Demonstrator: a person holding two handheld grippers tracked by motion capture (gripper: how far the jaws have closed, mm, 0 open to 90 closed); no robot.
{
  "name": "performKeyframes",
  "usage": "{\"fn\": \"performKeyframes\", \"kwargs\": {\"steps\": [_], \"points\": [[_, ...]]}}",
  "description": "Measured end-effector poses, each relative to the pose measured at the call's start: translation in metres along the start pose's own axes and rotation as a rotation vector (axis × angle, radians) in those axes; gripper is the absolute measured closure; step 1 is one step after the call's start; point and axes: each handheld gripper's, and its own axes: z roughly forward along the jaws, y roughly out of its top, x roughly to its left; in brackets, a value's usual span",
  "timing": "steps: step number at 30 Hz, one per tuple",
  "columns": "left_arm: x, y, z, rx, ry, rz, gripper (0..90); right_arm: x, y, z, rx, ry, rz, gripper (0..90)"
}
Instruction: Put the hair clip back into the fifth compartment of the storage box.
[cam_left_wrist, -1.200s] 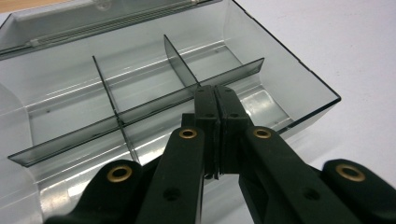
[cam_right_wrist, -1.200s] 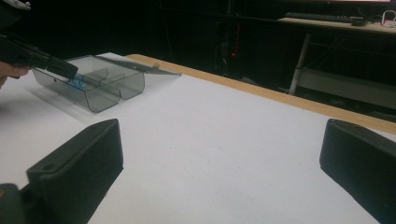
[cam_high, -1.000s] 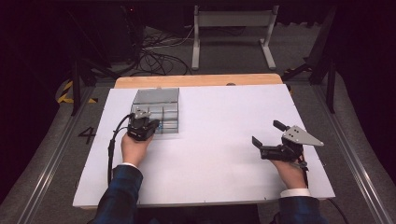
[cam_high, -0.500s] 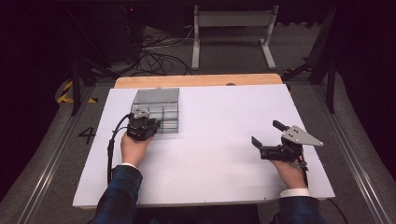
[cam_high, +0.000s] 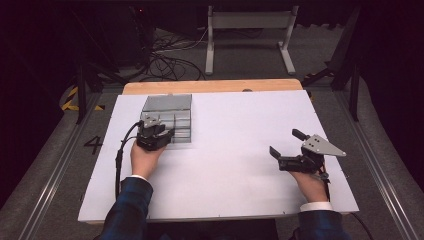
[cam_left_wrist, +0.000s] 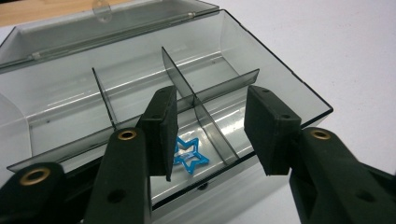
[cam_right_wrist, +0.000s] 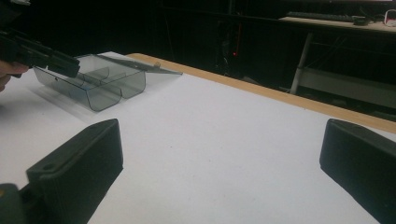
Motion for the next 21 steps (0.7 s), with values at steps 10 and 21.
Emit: {"fn": "performKeyframes", "kwargs": {"steps": [10,21], "points": [[-0.0044,0.0023,-0.0032,-0.056,0.004,0.032,44.5,-0.0003,-0.0001,-0.0001,-0.002,-0.001,-0.001,0.2],[-0.0062,0.0043,-0.0089,-0.105,-0.015,0.045,37.9,0.0001,-0.0004,0.0002,-0.001,0.0,-0.001,0.2]]}}
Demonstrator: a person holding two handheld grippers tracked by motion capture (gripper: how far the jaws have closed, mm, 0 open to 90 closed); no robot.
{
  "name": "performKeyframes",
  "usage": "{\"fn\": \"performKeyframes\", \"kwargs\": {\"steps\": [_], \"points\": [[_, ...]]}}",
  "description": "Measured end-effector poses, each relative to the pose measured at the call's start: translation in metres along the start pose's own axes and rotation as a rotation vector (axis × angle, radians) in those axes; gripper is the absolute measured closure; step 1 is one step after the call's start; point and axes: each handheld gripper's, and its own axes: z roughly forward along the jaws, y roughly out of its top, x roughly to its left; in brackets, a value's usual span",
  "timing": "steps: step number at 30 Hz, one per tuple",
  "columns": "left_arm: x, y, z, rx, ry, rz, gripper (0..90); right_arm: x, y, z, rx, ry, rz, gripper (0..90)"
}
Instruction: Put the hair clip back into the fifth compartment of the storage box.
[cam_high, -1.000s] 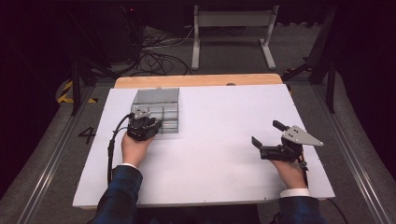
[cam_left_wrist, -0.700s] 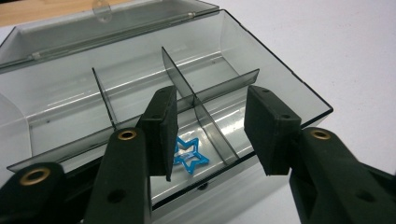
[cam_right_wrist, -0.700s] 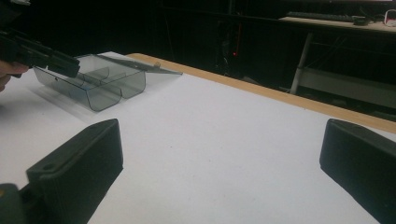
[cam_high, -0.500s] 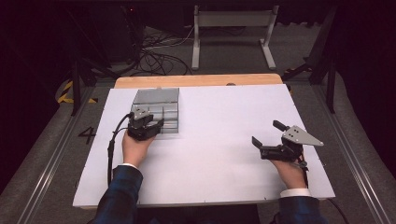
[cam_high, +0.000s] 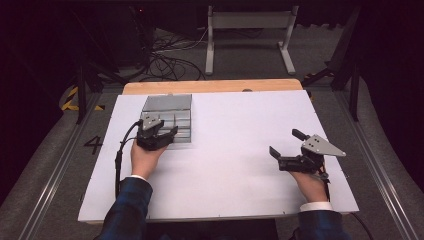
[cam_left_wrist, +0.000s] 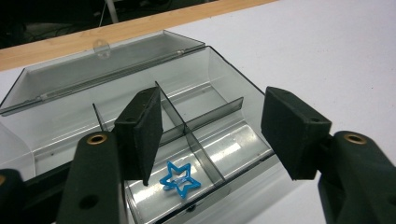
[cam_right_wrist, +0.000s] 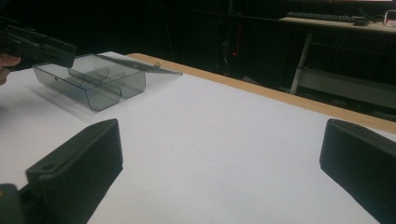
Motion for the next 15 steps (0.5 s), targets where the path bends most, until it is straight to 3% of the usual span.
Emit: {"fn": "performKeyframes", "kwargs": {"steps": [15], "points": [[-0.0031,-0.0002,-0.0087,-0.054,0.006,0.022,28.6,0.0007,-0.0006,0.001,0.001,0.002,-0.003,0.2]]}}
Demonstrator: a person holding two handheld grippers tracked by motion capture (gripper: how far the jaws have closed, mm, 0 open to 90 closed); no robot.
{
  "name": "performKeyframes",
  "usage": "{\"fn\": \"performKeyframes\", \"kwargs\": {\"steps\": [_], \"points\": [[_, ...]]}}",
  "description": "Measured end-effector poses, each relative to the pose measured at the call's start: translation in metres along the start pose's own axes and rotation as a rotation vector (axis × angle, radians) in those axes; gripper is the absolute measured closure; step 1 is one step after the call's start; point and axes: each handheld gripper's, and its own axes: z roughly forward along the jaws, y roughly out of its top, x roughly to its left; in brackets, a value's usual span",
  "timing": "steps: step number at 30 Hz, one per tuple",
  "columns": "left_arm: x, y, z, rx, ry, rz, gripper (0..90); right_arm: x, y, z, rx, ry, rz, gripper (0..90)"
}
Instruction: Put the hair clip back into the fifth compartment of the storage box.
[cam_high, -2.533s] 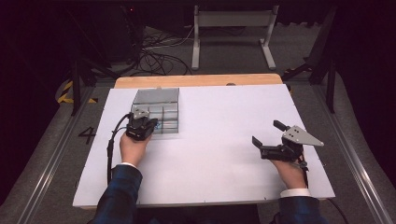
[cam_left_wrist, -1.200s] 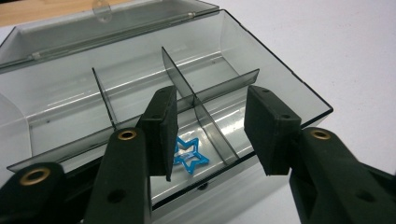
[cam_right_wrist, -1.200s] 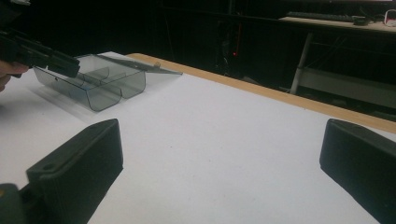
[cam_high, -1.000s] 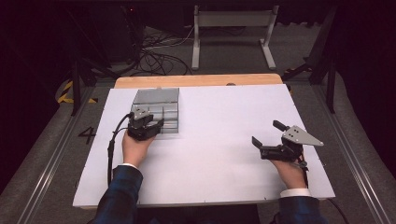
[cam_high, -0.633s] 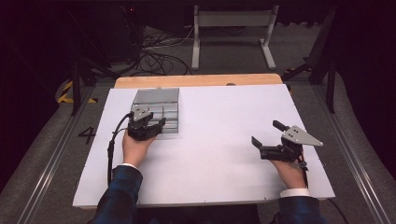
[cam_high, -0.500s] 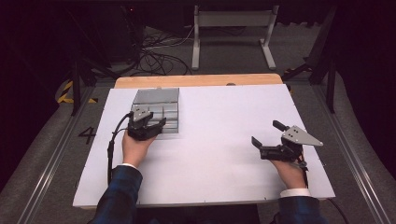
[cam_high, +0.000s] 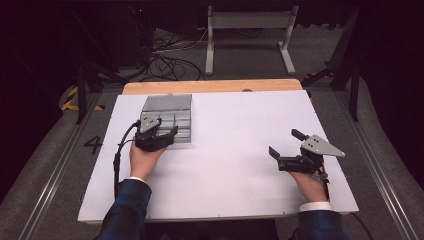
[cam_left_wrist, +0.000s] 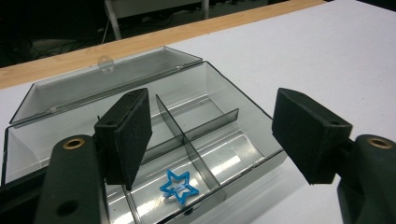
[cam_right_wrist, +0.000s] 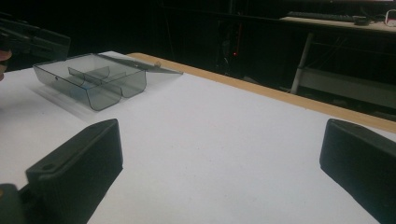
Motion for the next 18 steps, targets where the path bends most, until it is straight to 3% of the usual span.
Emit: {"fn": "performKeyframes", "kwargs": {"steps": [18], "points": [[0.0004,-0.0028,-0.0096,-0.032,-0.003,0.008,19.3,0.0,-0.0011,0.0004,-0.008,-0.007,0.003,0.2]]}}
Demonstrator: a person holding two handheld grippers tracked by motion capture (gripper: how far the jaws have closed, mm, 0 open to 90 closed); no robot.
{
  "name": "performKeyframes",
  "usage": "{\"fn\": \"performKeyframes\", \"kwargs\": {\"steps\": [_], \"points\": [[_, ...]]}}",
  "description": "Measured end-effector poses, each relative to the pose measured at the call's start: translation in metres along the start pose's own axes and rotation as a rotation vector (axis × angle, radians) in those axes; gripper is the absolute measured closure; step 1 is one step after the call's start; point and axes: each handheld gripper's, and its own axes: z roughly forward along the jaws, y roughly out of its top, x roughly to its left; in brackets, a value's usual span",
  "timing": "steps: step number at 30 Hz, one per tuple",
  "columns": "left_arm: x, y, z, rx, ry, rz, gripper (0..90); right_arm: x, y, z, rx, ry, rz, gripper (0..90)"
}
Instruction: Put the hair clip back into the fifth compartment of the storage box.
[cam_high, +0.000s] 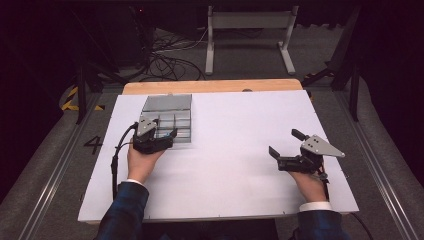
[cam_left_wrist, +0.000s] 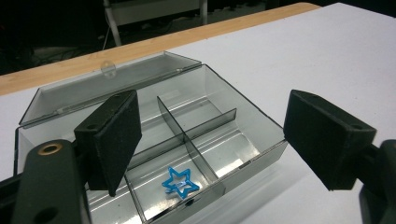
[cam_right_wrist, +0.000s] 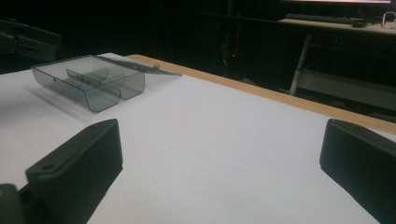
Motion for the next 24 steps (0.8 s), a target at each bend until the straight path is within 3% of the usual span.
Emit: {"fn": "performKeyframes", "kwargs": {"steps": [24], "points": [[-0.001,-0.004,-0.016,-0.083,-0.005,0.034,12.0,-0.001,-0.001,0.001,0.002,0.005,0.013,0.2]]}}
